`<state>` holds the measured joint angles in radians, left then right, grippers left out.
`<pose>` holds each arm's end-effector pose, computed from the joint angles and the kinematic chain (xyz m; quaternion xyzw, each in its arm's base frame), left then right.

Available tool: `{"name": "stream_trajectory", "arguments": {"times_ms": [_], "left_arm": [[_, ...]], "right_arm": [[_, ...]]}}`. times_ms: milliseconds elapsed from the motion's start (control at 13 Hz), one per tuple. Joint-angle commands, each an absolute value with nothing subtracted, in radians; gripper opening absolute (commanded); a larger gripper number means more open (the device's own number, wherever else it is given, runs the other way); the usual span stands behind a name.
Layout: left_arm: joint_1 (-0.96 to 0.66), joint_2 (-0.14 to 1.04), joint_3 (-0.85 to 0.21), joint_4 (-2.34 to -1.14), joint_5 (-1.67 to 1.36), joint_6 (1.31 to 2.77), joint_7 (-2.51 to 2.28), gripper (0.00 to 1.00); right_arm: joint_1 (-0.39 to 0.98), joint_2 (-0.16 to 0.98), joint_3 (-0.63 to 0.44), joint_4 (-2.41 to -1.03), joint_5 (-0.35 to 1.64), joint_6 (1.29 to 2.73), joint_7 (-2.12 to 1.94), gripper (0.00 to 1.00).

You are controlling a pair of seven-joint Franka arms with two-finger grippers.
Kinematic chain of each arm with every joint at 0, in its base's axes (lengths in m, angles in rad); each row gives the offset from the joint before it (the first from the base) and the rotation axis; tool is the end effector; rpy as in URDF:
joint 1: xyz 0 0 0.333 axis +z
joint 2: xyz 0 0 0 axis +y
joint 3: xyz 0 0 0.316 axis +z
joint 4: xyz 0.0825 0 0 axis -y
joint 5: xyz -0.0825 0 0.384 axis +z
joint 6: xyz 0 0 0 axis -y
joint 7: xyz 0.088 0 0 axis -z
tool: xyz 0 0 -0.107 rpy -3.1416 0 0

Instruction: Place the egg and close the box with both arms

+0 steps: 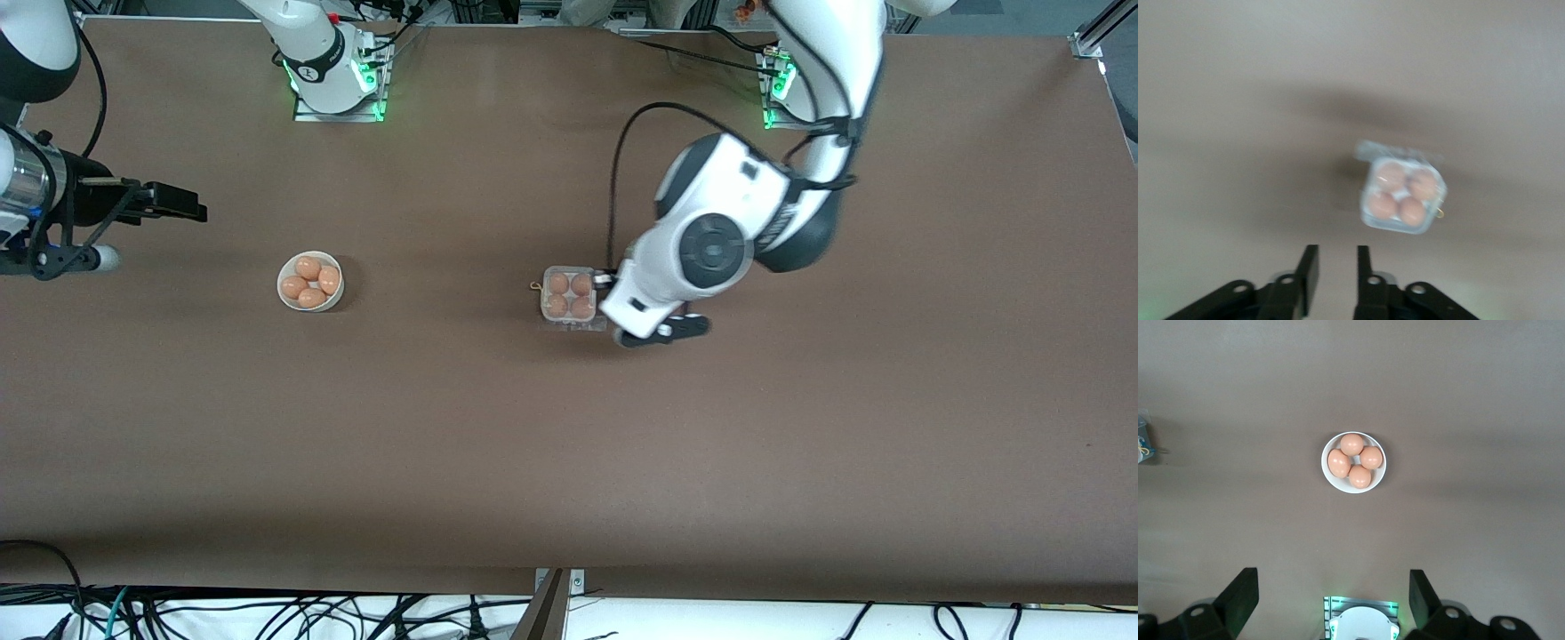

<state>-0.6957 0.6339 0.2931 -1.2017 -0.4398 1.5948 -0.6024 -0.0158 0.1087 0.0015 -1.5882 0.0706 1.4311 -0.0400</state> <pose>0.6084 -0.3644 0.4083 0.9796 0.1096 -0.1567 0.0613 0.5645 0.0002 0.5457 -0.9905 -0.0130 0.1314 0.0390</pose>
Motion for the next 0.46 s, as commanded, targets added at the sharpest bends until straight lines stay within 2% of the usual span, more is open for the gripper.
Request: {"name": "stream_trajectory", "arguments": {"times_ms": [0,77,231,385], "left_arm": [[-0.698,0.626,0.457,-1.143,-0.443,1.496,-0.433,0.76],[-0.699,0.621,0.509,-1.141,-0.436,1.496,-0.360,0.88],[-0.698,0.621,0.586,-1.102,-0.379,1.496,-0.255,1.00],[-0.698,0.623,0.644,-1.083,-0.371,1.496,-0.193,1.00]], "right_arm": [[-0.040,0.084,0.025,-1.603,0.034,1.434,-0.037,1.00],[-0.038,0.084,0.018,-1.603,0.031,1.436,-0.040,1.00],[-0.038,0.084,0.018,-1.603,0.023,1.436,-0.040,1.00],[-0.038,0.084,0.018,-1.603,0.017,1.434,-0.040,1.00]]}}
